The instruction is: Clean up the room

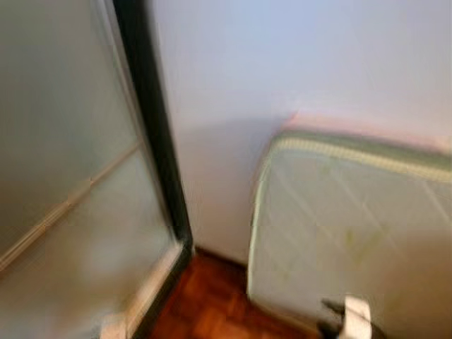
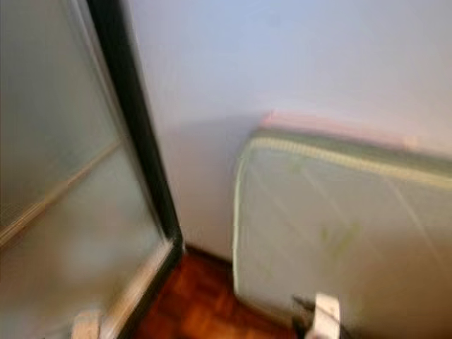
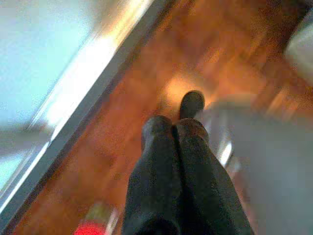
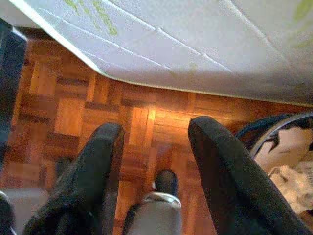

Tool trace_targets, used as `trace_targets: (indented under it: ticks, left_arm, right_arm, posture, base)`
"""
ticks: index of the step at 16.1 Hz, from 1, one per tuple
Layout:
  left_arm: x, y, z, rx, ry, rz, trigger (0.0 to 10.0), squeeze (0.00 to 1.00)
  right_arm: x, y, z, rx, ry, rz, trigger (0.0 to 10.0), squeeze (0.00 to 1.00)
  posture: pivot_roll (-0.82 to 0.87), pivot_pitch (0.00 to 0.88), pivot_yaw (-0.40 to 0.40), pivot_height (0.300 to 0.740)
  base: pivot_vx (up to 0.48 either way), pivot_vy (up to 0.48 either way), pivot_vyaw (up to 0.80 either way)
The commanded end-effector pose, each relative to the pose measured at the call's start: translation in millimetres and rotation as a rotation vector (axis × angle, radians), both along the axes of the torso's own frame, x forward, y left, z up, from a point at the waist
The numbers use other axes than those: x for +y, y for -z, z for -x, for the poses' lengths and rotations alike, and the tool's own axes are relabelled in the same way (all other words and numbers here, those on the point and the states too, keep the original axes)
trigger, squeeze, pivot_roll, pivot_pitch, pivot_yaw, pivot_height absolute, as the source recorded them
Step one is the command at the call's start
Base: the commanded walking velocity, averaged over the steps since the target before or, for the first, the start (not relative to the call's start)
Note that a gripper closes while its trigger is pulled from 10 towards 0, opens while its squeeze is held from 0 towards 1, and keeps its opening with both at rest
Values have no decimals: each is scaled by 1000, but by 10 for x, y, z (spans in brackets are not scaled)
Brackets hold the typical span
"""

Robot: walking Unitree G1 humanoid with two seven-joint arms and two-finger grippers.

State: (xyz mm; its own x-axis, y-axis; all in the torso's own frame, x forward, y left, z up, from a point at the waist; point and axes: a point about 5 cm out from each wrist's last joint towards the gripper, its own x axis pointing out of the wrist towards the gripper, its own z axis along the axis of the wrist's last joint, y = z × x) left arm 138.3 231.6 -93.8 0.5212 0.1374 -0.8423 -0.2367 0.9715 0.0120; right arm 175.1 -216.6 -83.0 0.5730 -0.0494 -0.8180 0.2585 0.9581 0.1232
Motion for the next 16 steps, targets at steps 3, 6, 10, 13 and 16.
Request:
trace_targets:
  ticks: [3,6,10,13,16]
  left_arm:
    - [45,-45,-90,-26,2,-18,10000,0]
    - [38,-42,-89,-24,1,-17,10000,0]
    - [15,-53,-133,-32,0,-14,10000,0]
    - [4,-61,-162,-39,2,-14,10000,0]
    - [12,-70,-179,-46,-5,-16,10000,0]
  right_arm:
    - [25,21,33,11,7,-11,10000,0]
    - [25,20,31,10,7,-12,10000,0]
    - [21,15,22,9,6,-13,10000,0]
    - [12,12,20,10,5,-10,10000,0]
    - [7,9,15,10,3,-9,10000,0]
  posture:
    - [43,0,-17,740]
    - [44,0,-17,740]
    - [46,0,-22,740]
    - [47,0,-27,740]
    - [49,0,-31,740]
  base:
    - [-256,0,0]
    - [-256,0,0]
    - [-276,0,0]
    - [-190,0,0]
    - [0,0,0]
